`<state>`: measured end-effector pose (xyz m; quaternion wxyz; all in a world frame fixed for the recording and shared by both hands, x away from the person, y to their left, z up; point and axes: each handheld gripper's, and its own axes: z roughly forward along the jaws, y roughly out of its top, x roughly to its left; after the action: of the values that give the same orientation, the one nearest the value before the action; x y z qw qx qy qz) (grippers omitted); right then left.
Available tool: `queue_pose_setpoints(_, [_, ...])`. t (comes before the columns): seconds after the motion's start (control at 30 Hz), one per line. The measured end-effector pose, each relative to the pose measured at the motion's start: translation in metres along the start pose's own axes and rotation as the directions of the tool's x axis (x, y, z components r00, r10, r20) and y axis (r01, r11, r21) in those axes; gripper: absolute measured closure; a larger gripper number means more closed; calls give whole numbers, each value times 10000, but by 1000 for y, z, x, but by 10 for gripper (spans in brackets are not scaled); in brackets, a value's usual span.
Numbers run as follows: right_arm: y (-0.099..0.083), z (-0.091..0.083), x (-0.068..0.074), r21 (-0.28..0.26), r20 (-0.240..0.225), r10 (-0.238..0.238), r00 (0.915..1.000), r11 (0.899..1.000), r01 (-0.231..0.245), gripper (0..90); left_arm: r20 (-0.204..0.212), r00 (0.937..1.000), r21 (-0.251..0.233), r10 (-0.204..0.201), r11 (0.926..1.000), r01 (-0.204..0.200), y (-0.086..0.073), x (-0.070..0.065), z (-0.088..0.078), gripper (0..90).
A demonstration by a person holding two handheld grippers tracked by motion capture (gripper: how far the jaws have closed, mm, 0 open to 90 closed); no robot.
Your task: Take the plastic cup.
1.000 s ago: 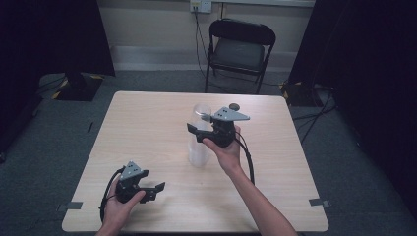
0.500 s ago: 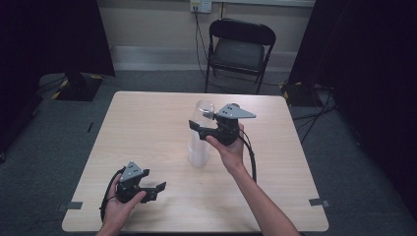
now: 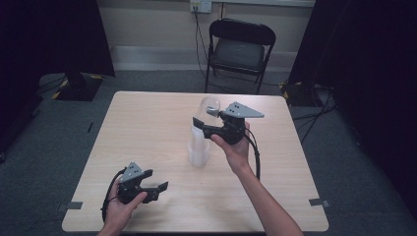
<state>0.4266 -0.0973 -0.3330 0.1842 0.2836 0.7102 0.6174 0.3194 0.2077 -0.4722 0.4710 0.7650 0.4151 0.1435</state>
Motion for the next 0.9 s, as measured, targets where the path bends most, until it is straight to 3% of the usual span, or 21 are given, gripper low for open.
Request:
queue_pose_setpoints(0.27, [5,-13,-2,-100,-73,129,9999,9999,-130,346,-150,9988,-3,460,9989,-460,1,-1,-1,205])
queue_pose_setpoints(0.5, [6,-25,-6,-138,26,262,9997,9996,-262,350,-132,9987,-58,501,9987,-502,1,-2,-1,199])
queue_pose_setpoints(0.6, [5,-33,-8,-103,-110,409,9991,9991,-410,352,0,9993,-318,380,9988,-380,1,-2,-2,195])
queue_pose_setpoints(0.9, [2,-55,-12,-326,-7,590,9983,9977,-590,362,-194,9982,-376,560,9977,-567,3,0,-5,191])
